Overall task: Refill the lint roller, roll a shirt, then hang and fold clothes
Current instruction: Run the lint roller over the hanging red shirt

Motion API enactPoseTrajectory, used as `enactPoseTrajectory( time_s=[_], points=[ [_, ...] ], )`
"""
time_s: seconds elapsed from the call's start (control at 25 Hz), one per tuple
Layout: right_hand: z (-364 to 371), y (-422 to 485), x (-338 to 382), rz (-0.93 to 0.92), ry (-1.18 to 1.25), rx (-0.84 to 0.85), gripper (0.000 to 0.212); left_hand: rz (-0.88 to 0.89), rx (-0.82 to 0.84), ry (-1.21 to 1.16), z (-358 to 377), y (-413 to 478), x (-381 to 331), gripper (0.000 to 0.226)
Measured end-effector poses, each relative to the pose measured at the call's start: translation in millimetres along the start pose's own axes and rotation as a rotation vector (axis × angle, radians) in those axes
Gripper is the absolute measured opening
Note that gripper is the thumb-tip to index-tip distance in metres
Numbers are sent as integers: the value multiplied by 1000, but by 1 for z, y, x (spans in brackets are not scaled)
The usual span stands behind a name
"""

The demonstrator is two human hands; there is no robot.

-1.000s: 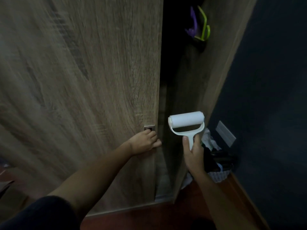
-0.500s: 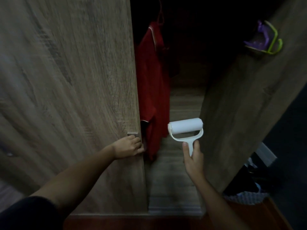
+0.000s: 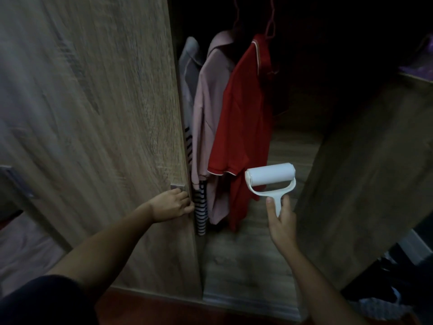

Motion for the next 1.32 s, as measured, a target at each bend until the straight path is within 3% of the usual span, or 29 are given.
enactPoseTrajectory(
  time_s=[0.24,0.36,0.48,0.56,0.68,0.76,0.88,1.0,1.2,1.32],
  points=[
    [7,7,5,-19,25,28,12,-94,13,-3,2,-17,10,22],
    [9,11,3,-1,37,31,13,-198,-134,-53,-22,5,10,16],
    [7,20,3,12,41,8,14,-580,-522,-133,-78,48,42,16],
    [2,27,4,24,41,-23,12,-879,-741,-310,-104,71,75,18],
    [-7,36,7,29,48,-62,7,-1296,-803,-758,-95,90,112,46],
    [-12,43,10,21,51,-82,5,-1463,-752,-893,-85,97,114,46],
    [-12,53,10,15,92,-105,8,-1372,-832,-935,-109,102,100,22],
    [-5,62,14,67,149,-91,15,-1319,-967,-754,-153,70,102,20],
    [34,75,63,-45,185,-3,9,-1189,-844,-372,-215,8,152,23],
    [66,96,106,-104,150,-14,24,-1106,-821,-285,-227,-8,170,22]
  ],
)
Point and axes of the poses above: each hand's wrist, its own y-axis towards the middle knuckle, its own z-axis out of the palm, x = y × z, the point moved 7 cm from there along y, towards the middle knuckle, and after that the axes turned 10 degrees about -y, right-handed, at the moved point
